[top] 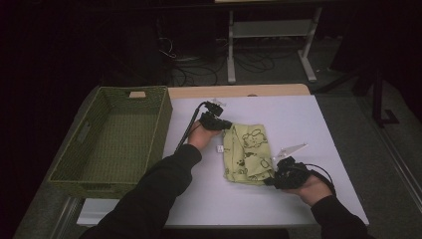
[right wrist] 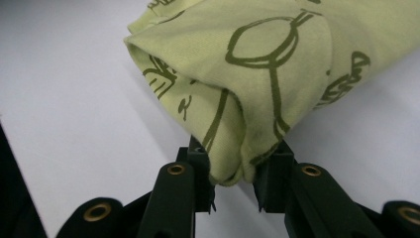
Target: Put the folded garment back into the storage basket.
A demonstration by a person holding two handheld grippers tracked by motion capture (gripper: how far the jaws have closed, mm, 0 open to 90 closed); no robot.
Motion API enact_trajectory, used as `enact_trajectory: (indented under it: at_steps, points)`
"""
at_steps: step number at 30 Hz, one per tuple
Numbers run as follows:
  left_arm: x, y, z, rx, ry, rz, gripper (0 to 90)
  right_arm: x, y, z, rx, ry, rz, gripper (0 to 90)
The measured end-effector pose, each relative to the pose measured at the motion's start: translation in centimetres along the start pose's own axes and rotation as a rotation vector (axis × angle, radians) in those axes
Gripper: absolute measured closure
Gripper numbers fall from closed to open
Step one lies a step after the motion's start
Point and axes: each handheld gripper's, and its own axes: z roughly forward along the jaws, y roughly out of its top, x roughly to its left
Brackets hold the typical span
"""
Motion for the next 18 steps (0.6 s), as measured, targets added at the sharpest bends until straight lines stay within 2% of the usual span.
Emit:
enact_trajectory:
  at_steps: [4,15,18]
  points:
    - [-0.2,0.5,-0.7,-0.003,-0.009,-0.019,82.8,0.3,0.9,-0.4,-0.012,0.022,-0.005,71.8]
    - [-0.6,2.2,-4.0,0.007,0.006,-0.02,83.0,1.0,3.3,-1.1,-0.042,0.08,-0.027,71.9]
    - [-0.6,2.6,-5.1,0.007,0.008,-0.025,83.0,1.3,4.2,-1.3,-0.038,0.086,-0.046,72.0]
